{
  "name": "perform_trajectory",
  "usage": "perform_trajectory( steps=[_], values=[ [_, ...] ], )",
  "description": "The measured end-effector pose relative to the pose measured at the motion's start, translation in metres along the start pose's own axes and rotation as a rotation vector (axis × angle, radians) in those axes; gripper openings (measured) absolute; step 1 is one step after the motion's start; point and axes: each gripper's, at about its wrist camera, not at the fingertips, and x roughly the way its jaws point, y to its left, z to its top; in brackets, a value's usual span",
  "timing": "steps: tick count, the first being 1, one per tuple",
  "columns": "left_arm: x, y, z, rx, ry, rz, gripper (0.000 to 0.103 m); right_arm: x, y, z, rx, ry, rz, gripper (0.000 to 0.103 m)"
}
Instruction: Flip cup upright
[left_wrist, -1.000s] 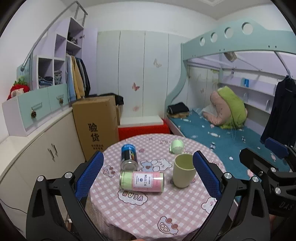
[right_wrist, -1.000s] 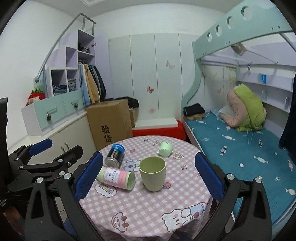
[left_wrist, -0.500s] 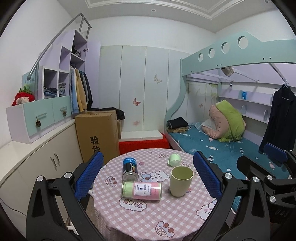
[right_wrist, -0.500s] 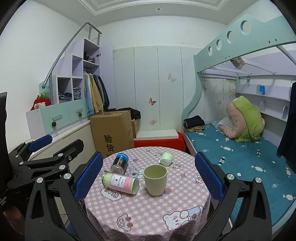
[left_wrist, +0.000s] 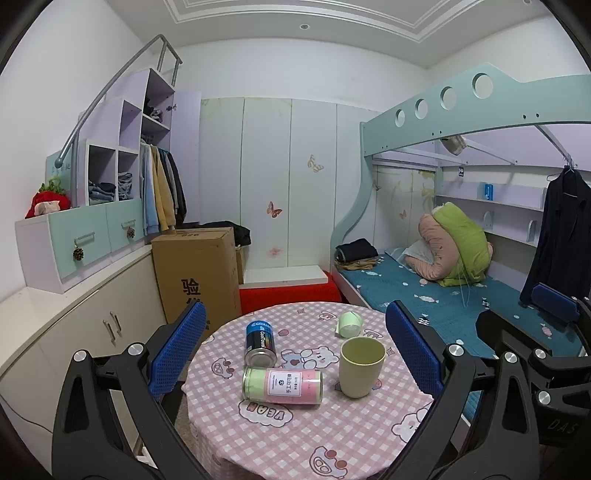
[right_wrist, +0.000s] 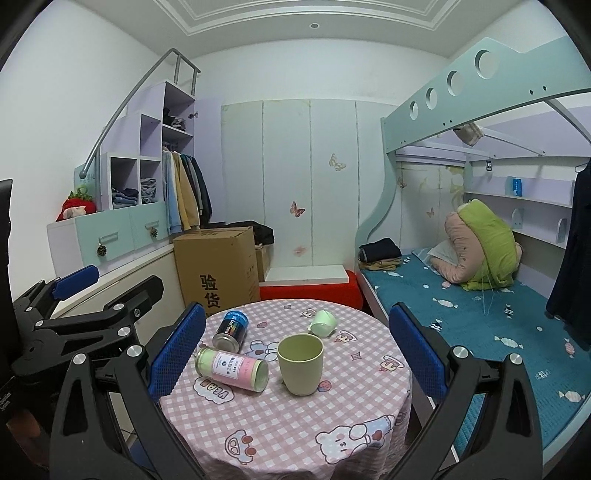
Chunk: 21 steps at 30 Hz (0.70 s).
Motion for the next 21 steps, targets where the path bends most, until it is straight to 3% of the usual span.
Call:
perform_trajectory(
  steps=[21],
  values=[
    [0.0094,-0.0031,0.0020,0.004,0.012,-0.009,0.098,0.0038,-0.0020,-0.0005,0.004,0.003,-0.005,0.096]
  ],
)
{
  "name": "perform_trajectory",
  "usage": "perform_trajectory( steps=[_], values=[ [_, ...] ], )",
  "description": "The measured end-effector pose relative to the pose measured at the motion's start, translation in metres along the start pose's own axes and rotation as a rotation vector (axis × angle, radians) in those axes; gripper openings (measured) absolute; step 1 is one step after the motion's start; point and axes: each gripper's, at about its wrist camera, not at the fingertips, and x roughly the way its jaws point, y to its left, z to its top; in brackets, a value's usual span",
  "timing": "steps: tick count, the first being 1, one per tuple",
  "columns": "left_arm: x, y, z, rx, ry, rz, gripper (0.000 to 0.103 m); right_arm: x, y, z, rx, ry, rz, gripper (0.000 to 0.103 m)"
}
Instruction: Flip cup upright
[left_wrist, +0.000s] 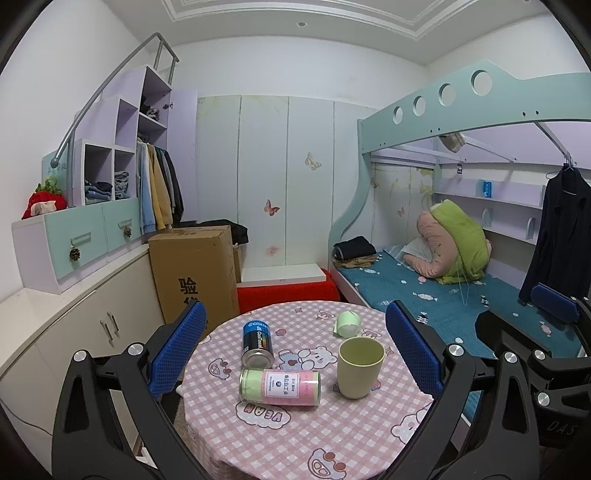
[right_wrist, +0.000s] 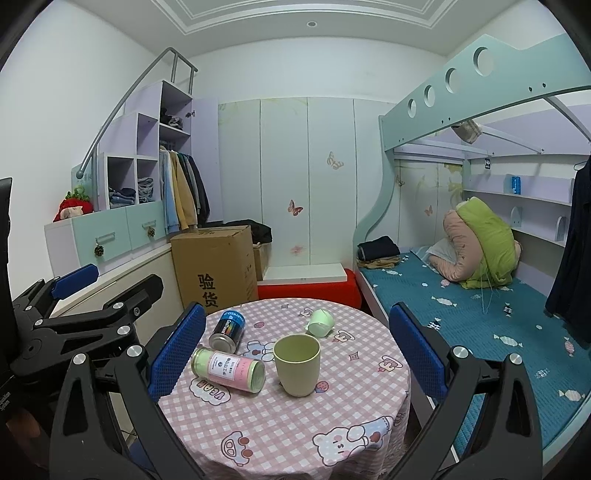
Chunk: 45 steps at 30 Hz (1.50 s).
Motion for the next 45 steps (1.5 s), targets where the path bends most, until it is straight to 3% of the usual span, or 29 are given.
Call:
perform_trajectory(
  steps=[45],
  values=[
    [0.012,0.005,-0.007,0.007,-0.008,0.004,0.098,0.011,0.000,-0.005,0.012,0.023,-0.002,0.096]
  ],
)
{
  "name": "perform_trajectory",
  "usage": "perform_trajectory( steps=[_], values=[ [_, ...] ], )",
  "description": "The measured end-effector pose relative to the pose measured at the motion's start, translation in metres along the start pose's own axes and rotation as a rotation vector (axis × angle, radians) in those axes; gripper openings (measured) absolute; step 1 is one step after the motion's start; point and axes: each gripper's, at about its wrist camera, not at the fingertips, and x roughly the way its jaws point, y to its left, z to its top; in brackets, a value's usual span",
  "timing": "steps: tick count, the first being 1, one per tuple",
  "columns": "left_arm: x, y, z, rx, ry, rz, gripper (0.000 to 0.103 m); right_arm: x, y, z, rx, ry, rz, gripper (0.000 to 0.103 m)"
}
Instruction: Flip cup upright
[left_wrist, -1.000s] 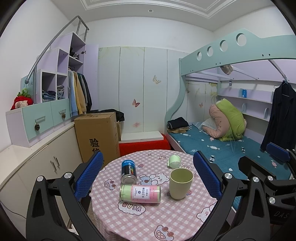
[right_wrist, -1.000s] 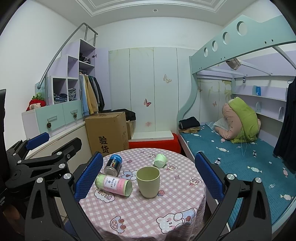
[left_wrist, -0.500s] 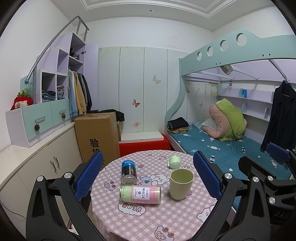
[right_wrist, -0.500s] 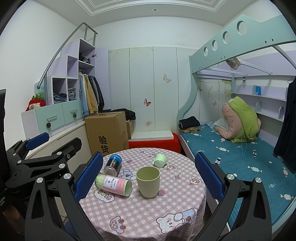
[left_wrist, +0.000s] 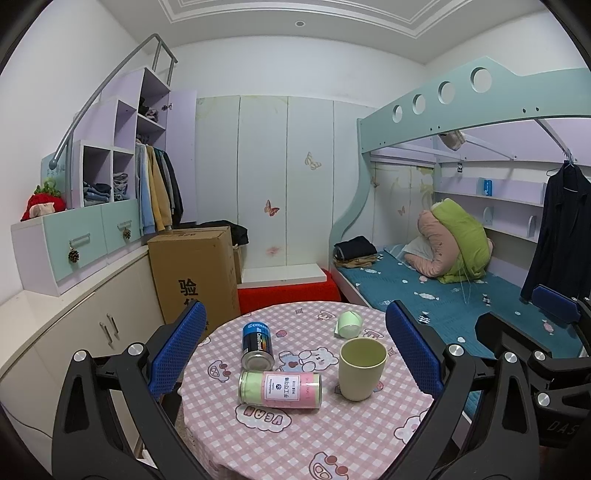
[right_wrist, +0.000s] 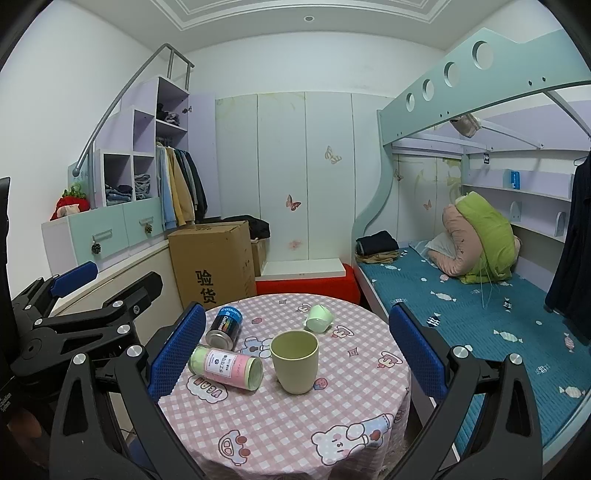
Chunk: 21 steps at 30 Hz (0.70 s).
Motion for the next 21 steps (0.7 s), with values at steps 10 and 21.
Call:
perform_trajectory(
  steps=[10,21],
  values=[
    [-0.0006,0.0003,0.0001,0.000,0.001,0.000,0.098,0.0006,0.0002,-0.0003,0.002,-0.003,0.001,0.096],
    [-0.0005,0.0005,0.0000,0.001,-0.001,0.000,0.098,0.0004,0.0003,-0.0001,0.001,-0.002,0.001,0.096]
  ],
)
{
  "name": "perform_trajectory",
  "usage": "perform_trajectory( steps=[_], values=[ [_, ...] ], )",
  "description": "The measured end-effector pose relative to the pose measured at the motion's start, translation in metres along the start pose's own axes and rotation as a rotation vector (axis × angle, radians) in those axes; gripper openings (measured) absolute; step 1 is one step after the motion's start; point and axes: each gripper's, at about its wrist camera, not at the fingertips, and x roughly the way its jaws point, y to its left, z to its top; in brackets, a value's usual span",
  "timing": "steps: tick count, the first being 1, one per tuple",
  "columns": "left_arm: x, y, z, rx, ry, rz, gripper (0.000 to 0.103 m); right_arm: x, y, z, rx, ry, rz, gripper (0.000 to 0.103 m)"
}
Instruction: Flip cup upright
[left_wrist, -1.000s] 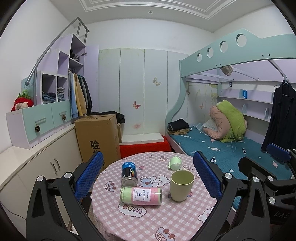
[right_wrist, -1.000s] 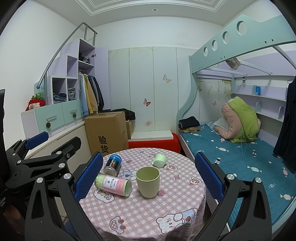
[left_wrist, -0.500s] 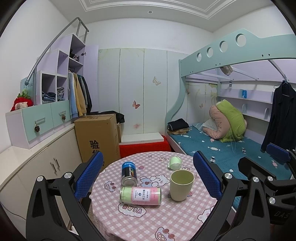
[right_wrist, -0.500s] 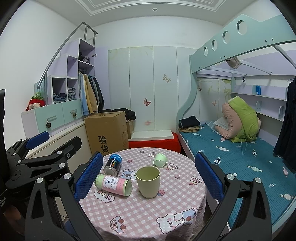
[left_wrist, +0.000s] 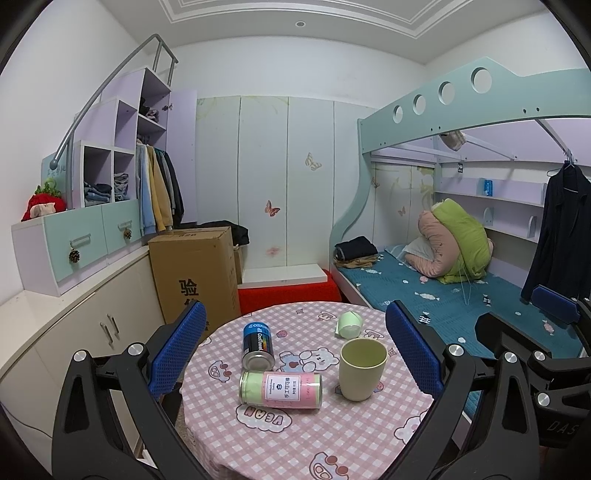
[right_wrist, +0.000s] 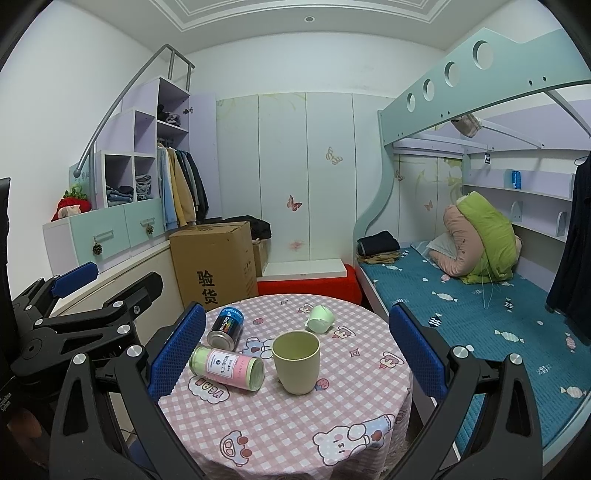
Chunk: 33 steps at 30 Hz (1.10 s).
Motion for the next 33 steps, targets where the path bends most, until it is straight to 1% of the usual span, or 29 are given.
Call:
perform_trajectory(
  steps=[33],
  values=[
    [-0.0010,0.0016,0.0031,0.001,0.001,0.003,0.098,0.0005,-0.0011,0.0013,0.003,0.003,-0.001,0.096]
  ],
)
